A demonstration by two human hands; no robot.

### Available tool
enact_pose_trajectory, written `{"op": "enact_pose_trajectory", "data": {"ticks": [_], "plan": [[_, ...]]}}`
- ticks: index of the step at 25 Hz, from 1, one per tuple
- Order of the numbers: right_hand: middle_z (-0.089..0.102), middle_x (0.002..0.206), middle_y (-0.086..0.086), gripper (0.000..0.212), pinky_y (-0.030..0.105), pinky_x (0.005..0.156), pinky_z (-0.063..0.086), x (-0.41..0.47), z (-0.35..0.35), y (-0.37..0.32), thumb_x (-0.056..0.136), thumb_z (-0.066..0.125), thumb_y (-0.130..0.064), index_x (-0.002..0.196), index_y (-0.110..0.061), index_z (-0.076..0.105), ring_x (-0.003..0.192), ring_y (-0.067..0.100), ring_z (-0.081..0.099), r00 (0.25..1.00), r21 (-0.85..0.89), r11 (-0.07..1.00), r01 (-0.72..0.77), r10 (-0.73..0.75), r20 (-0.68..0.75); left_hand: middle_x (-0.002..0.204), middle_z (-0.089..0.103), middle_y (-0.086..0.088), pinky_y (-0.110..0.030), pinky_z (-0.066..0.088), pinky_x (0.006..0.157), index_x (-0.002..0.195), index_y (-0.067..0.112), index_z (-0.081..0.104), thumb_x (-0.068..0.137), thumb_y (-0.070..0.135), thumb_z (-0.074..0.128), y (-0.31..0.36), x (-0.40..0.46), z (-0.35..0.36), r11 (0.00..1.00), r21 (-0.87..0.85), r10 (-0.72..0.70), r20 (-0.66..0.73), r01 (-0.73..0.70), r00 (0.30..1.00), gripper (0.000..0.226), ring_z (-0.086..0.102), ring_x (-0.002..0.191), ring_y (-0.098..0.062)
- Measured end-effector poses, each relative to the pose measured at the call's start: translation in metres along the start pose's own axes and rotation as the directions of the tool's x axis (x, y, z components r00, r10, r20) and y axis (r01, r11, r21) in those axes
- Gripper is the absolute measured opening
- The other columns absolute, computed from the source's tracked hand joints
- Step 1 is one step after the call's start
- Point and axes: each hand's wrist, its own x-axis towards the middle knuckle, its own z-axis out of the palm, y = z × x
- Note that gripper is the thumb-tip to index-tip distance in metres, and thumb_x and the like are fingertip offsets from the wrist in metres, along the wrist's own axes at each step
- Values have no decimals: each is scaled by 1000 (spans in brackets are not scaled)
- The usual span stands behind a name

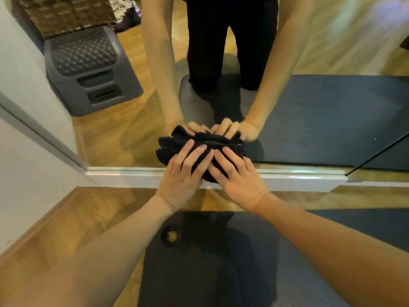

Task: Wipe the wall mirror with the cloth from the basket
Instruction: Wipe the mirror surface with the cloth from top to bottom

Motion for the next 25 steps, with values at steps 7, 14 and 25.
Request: {"op": "enact_pose_trajectory", "data": {"ticks": [7, 14, 25], "plan": [[51, 136, 19, 52, 49, 93, 56, -8, 1, 6, 89, 74, -14, 136, -9, 51, 123, 39, 53, 995, 146, 989, 17, -31, 90, 145, 37, -14, -52, 38, 118, 144, 11, 47, 91, 5, 67, 36, -6, 12, 969, -145, -189, 78, 199, 979, 56, 34, 140, -35], [57, 128, 19, 36, 50, 83, 59, 45, -109, 88, 96, 55, -6, 131, -8, 55, 111, 38, 60, 997, 132, 989, 64, -59, -45, 133, 38, -14, -45, 41, 113, 134, 14, 50, 90, 23, 78, 40, 119, -62, 932, -324, -168, 11, 163, 986, 53, 41, 124, -32], [46, 130, 8, 28, 56, 85, 53, 117, -247, 219, 98, 63, -8, 124, -18, 58, 120, 33, 46, 843, -77, 993, -95, 39, -536, 134, 41, -10, -45, 45, 109, 138, 11, 58, 98, 12, 64, 68, 327, -137, 980, -185, -32, -500, -71, 865, 40, 47, 125, -30]]}}
